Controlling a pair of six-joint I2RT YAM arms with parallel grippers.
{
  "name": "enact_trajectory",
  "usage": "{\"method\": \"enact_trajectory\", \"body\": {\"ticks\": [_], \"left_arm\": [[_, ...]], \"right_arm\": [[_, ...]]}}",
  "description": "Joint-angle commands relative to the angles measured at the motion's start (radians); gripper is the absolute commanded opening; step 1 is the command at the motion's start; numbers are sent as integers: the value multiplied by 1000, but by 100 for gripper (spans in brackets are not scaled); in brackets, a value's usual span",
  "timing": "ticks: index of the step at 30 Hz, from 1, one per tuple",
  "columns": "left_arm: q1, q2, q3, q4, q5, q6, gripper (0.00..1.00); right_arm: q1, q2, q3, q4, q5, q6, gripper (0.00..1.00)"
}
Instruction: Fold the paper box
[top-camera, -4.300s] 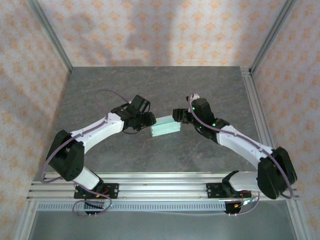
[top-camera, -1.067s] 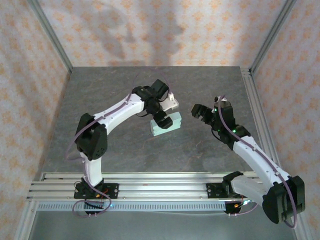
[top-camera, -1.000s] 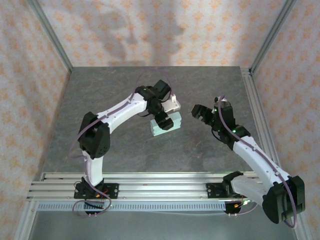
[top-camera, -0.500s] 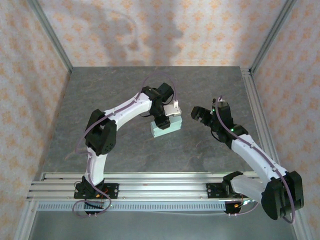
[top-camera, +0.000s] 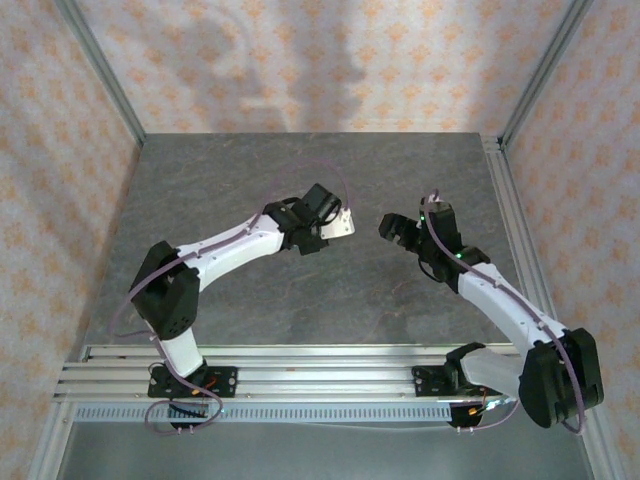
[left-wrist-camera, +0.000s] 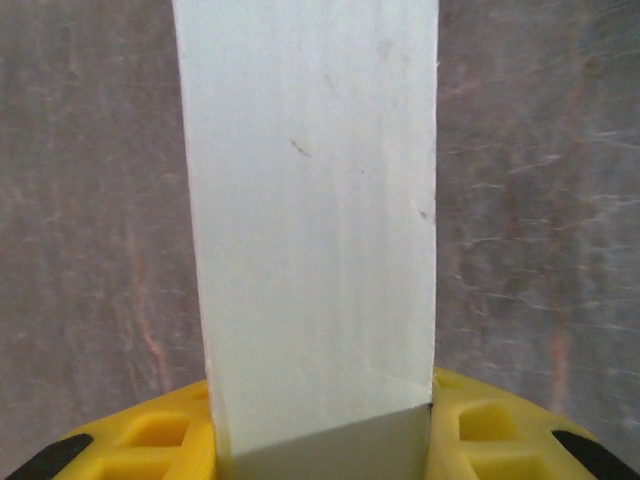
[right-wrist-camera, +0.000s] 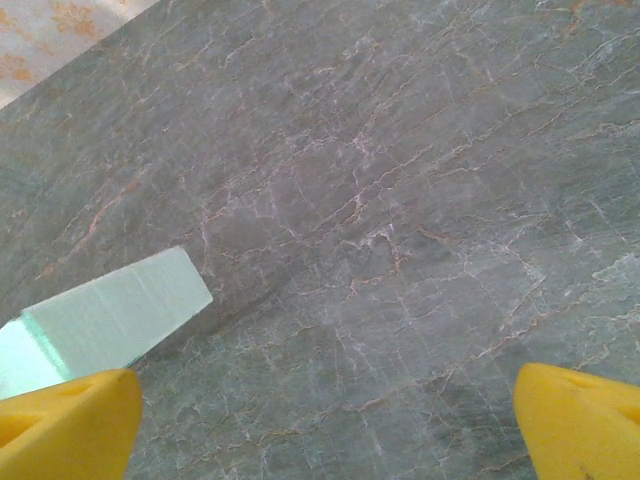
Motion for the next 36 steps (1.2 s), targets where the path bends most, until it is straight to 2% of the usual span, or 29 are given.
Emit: {"method": "enact_trajectory", "body": {"ticks": [1, 4, 10, 12, 15, 19, 22, 23, 28, 33, 36], "left_arm": [[-12, -23, -98, 252, -116, 97, 40], [-24, -27, -175, 368, -113, 150, 41], [-50, 35, -207, 386, -158, 151, 44], [-50, 50, -208, 376, -171, 146, 51], [-50, 54, -200, 350, -180, 130, 69], [-51, 57, -175, 294, -164, 109, 80], [-50, 41, -172, 274, -140, 77, 96], [-50, 31, -171, 262, -120, 59, 100], [-9, -41, -183, 236, 50, -99, 100], [115, -199, -280, 345, 213, -333, 100], [199, -302, -372, 433, 215, -440, 100]], "right_arm": [[-8, 8, -3, 39, -9, -7, 95], [-8, 12, -6, 38, -7, -11, 95], [-9, 8, -22, 42, 8, -5, 95], [-10, 7, -22, 44, 9, -4, 95], [-10, 3, -17, 40, 14, -7, 95], [-9, 8, -11, 45, 13, -8, 95], [-9, 12, -4, 47, 10, -9, 95], [-10, 13, -5, 49, 10, -9, 95], [-14, 13, -6, 65, 21, -31, 99], [-29, -2, 8, 63, 92, -128, 99], [-33, -32, -38, 178, 189, -253, 99]]}}
